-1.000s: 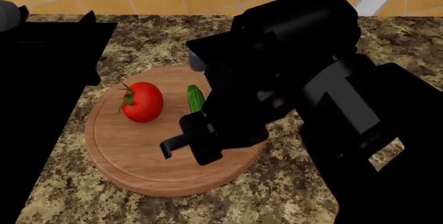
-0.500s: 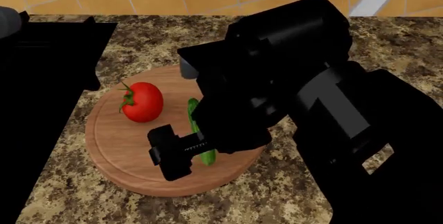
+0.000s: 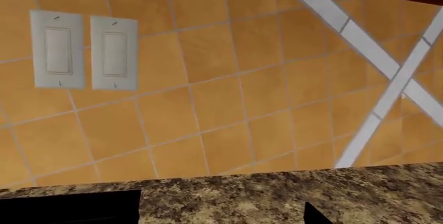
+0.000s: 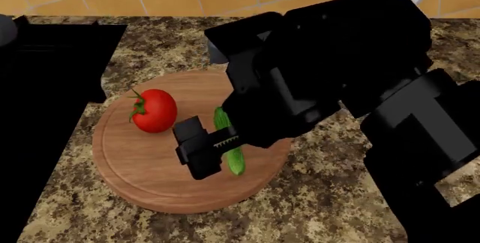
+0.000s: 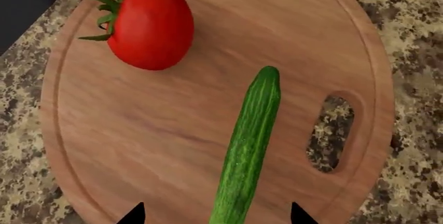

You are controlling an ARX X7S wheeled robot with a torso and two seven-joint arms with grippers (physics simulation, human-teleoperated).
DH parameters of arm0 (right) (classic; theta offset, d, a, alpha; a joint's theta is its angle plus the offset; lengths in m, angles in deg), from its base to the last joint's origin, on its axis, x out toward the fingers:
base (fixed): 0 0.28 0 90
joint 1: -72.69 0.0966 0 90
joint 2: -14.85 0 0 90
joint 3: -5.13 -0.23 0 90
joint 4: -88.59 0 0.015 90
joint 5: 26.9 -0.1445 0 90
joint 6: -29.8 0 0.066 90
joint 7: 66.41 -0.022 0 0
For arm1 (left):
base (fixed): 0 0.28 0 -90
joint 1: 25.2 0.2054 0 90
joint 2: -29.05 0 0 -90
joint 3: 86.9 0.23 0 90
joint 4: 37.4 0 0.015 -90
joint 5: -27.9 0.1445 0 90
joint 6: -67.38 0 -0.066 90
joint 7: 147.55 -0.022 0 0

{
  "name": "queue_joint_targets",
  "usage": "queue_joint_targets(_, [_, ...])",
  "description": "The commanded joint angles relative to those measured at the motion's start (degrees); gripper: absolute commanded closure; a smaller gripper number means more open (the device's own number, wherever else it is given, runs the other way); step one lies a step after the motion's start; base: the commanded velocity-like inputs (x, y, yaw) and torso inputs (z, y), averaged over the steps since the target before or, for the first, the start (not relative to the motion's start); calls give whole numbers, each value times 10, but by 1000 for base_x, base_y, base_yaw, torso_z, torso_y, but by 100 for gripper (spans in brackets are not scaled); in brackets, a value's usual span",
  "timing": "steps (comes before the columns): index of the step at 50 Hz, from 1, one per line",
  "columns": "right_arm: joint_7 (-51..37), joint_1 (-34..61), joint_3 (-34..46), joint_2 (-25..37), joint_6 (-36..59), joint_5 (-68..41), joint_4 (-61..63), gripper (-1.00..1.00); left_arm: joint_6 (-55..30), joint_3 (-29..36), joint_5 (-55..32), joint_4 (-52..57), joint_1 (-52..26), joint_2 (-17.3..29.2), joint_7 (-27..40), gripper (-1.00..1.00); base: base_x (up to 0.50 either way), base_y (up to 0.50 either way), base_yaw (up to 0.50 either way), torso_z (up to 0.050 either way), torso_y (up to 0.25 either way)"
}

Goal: Pick the vegetables from the sink and place them on the cutting board.

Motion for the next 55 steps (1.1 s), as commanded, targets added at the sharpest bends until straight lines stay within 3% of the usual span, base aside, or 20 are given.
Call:
queue_joint_targets(1, [-139,-37,-73,83,-44,-57,137,-100,1,-12,-13,32,27,-1,12,-100,0,0,0,0,0])
queue_joint_targets(8, [-160,-67,-70,126,-89,-17,229,-100,19,4,-1,42,45,0,9,-100,0,0,0,0,0])
queue_joint_targets(13, [-181,-127,-98,183,-183,20,346,-100,75,8,23,48,80,-13,9,-100,0,0,0,0,0])
queue_joint_targets(20, [-232,-219,-122,257,-286,73,521,-100,124,-3,31,138,148,-29,32,-100,0,0,0,0,0])
queue_joint_targets(30, [-264,-375,-167,353,-493,203,669,-100,192,12,79,190,214,-28,39,-100,0,0,0,0,0])
queue_joint_targets(40, [-315,-493,-164,415,-612,319,751,-100,202,24,89,237,248,-18,46,-100,0,0,0,0,0])
queue_joint_targets(55, [-441,-512,-197,490,-617,299,910,-100,173,7,52,362,276,9,90,-100,0,0,0,0,0])
